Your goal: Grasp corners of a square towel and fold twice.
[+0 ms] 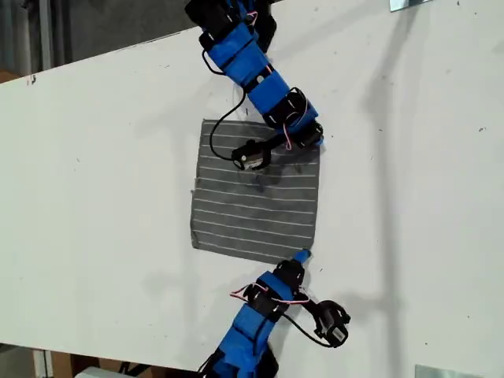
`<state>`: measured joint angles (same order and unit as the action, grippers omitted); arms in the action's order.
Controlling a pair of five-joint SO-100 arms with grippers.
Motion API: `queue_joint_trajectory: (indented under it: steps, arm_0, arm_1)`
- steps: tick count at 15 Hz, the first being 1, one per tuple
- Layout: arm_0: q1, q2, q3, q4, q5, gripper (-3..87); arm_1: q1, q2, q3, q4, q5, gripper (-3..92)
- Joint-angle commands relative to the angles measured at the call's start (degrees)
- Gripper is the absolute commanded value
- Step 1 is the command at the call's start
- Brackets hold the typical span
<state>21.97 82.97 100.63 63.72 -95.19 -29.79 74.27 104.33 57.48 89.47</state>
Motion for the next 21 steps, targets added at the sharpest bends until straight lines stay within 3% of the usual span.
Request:
queue_joint_trajectory:
  steps: [1,10,15,21]
  arm_0:
    - [-2.64,-0.26,-4.57,1.05,1.93,25.9]
    - [-6.06,-1.32,-5.62,2.9,-12.13,26.3]
    - [-2.29,-2.55,-7.12,4.22,-23.03,26.1]
    - [0.09,-5.8,-7.56,4.13,-26.1,26.2]
  arm_1:
    - [-0.44,-0.18,0.09,0.79,0.35,-0.1]
    - [-0.53,-0.09,0.09,0.97,0.35,-0.1]
    - [-0.53,-0.09,0.09,1.05,0.35,-0.1]
    - [-1.67,0.44,0.09,1.85,1.32,-0.1]
